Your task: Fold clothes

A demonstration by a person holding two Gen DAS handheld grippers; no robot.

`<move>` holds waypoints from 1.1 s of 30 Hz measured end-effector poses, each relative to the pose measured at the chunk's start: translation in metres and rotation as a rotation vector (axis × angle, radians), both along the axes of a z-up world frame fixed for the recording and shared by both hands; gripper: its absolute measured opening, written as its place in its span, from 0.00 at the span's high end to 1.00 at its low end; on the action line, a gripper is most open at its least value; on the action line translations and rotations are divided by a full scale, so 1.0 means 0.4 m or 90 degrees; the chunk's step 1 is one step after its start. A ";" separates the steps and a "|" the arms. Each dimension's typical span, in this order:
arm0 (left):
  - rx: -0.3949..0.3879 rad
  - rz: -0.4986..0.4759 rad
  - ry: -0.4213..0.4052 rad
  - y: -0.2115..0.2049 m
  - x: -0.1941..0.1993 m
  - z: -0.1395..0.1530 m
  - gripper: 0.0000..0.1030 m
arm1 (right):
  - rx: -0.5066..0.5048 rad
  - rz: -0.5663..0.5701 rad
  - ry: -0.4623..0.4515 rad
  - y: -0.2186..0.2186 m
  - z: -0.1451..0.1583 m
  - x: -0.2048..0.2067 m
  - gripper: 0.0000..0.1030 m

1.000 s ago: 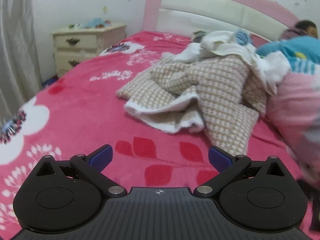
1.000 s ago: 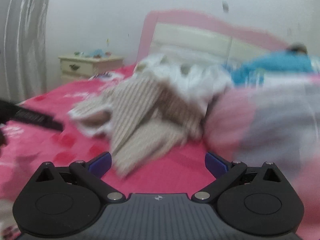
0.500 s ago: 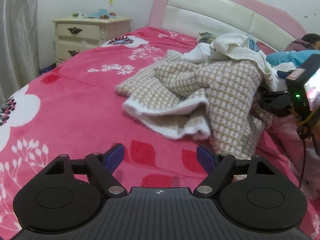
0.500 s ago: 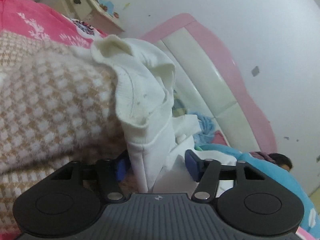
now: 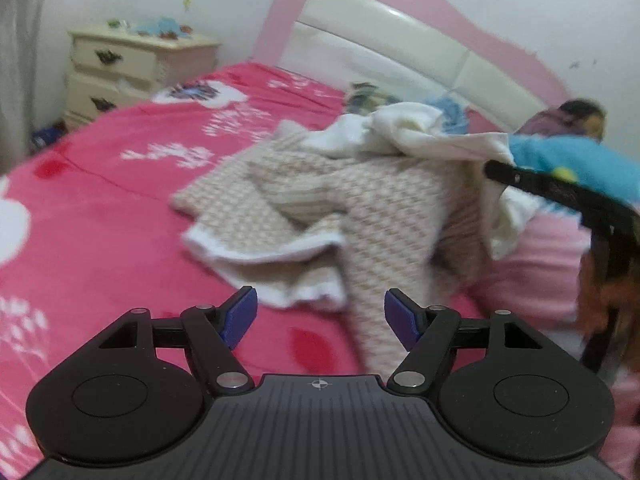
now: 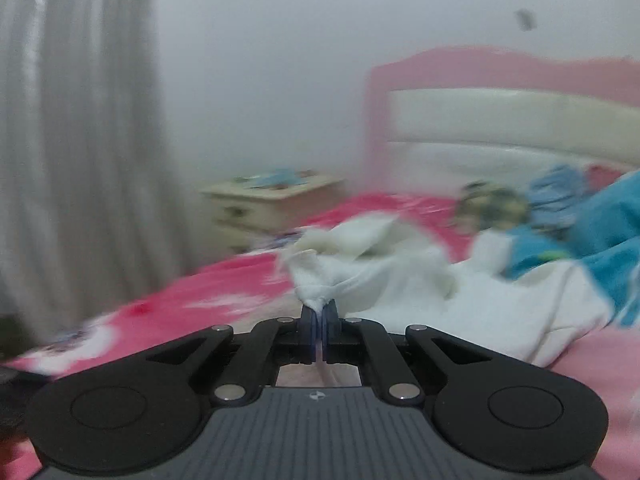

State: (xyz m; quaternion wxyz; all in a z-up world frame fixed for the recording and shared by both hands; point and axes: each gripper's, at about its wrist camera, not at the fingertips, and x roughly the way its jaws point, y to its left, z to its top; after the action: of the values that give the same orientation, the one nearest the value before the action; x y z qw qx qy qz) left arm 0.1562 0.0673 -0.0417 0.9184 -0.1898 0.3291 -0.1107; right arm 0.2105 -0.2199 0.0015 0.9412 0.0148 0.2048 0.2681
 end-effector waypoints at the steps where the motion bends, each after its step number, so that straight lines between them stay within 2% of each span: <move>1: -0.029 -0.011 0.005 0.007 -0.003 0.007 0.27 | 0.008 0.028 0.013 -0.005 -0.003 -0.028 0.97; 3: -0.086 -0.033 0.013 0.019 -0.009 0.020 0.26 | 0.024 0.069 0.039 -0.019 -0.013 -0.082 0.96; 5: -0.134 -0.060 0.020 0.025 -0.011 0.029 0.21 | 0.022 0.090 0.047 -0.028 -0.024 -0.142 0.96; 9: -0.175 -0.126 0.050 -0.002 -0.007 0.032 0.18 | 0.046 0.122 0.061 -0.044 -0.035 -0.261 0.96; 14: -0.190 -0.225 0.091 -0.064 -0.050 0.030 0.18 | 0.033 0.167 0.085 -0.025 -0.045 -0.432 0.96; 20: -0.164 -0.341 0.127 -0.102 -0.182 0.033 0.19 | 0.007 0.224 0.096 0.022 -0.017 -0.654 0.96; 23: -0.140 -0.376 0.166 -0.115 -0.259 0.022 0.30 | 0.019 0.226 0.120 0.029 -0.014 -0.762 0.95; 26: -0.150 -0.410 0.207 -0.112 -0.349 0.009 0.45 | 0.040 0.235 0.140 0.052 -0.005 -0.869 0.95; 28: -0.142 -0.431 0.216 -0.109 -0.409 0.015 0.61 | 0.052 0.249 0.145 0.074 0.005 -0.941 0.95; 33: -0.084 -0.483 0.214 -0.091 -0.544 0.082 0.77 | 0.101 0.287 0.132 0.119 0.058 -1.055 0.95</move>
State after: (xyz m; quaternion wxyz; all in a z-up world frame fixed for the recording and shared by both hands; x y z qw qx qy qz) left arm -0.0615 0.0310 -0.0090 0.7320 -0.1290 0.5131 -0.4293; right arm -0.2116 -0.1725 0.0249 0.8274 0.0702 0.2768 0.4835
